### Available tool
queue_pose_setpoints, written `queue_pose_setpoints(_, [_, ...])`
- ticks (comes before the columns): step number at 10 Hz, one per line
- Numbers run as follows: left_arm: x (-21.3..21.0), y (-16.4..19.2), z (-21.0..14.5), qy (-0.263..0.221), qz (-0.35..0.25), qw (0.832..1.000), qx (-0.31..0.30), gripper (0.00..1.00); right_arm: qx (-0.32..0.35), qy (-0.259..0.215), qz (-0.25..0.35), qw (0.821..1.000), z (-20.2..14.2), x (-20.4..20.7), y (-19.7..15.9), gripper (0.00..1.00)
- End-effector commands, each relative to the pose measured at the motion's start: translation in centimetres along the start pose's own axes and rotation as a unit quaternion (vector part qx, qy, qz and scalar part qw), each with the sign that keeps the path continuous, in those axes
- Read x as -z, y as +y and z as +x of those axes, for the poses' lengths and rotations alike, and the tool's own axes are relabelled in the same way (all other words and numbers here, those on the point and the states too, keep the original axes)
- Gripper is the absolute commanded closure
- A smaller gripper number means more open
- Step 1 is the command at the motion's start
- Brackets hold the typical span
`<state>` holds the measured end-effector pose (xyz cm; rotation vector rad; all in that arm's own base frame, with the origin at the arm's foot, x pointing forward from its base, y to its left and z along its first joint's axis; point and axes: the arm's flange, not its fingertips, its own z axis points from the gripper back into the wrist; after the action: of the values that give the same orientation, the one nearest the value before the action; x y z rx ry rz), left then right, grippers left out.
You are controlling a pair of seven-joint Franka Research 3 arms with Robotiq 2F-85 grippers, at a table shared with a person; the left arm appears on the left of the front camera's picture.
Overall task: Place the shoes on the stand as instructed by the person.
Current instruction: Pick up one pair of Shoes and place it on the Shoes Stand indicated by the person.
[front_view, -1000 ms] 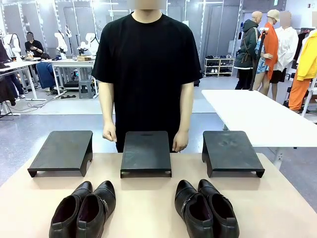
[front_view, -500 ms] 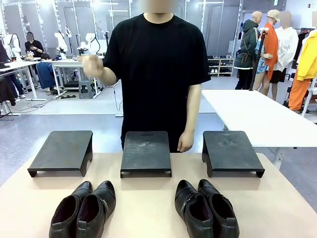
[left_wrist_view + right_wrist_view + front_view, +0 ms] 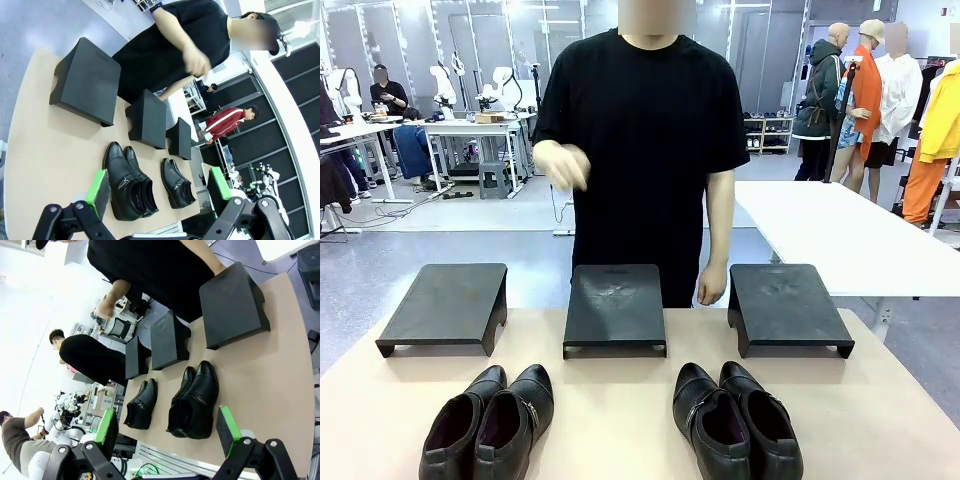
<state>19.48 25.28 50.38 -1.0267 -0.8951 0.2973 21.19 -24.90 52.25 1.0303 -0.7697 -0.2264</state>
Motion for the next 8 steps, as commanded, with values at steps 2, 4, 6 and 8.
queue_pose_setpoints(2, [0.05,-0.03,0.11,-0.001,-0.009,1.000,0.005,0.00,-0.005,-0.002,0.004,1.000,0.06,-0.07,0.01,0.00])
queue_pose_setpoints(4, [0.05,-0.03,0.11,-0.001,-0.009,1.000,0.005,0.00,-0.005,-0.002,0.004,1.000,0.06,-0.07,0.01,0.00])
queue_pose_setpoints(6, [0.05,-0.03,0.11,-0.001,-0.009,1.000,0.005,0.00,-0.005,-0.002,0.004,1.000,0.06,-0.07,0.01,0.00])
queue_pose_setpoints(8, [0.05,-0.03,0.11,-0.001,-0.009,1.000,0.005,0.00,-0.005,-0.002,0.004,1.000,0.06,-0.07,0.01,0.00])
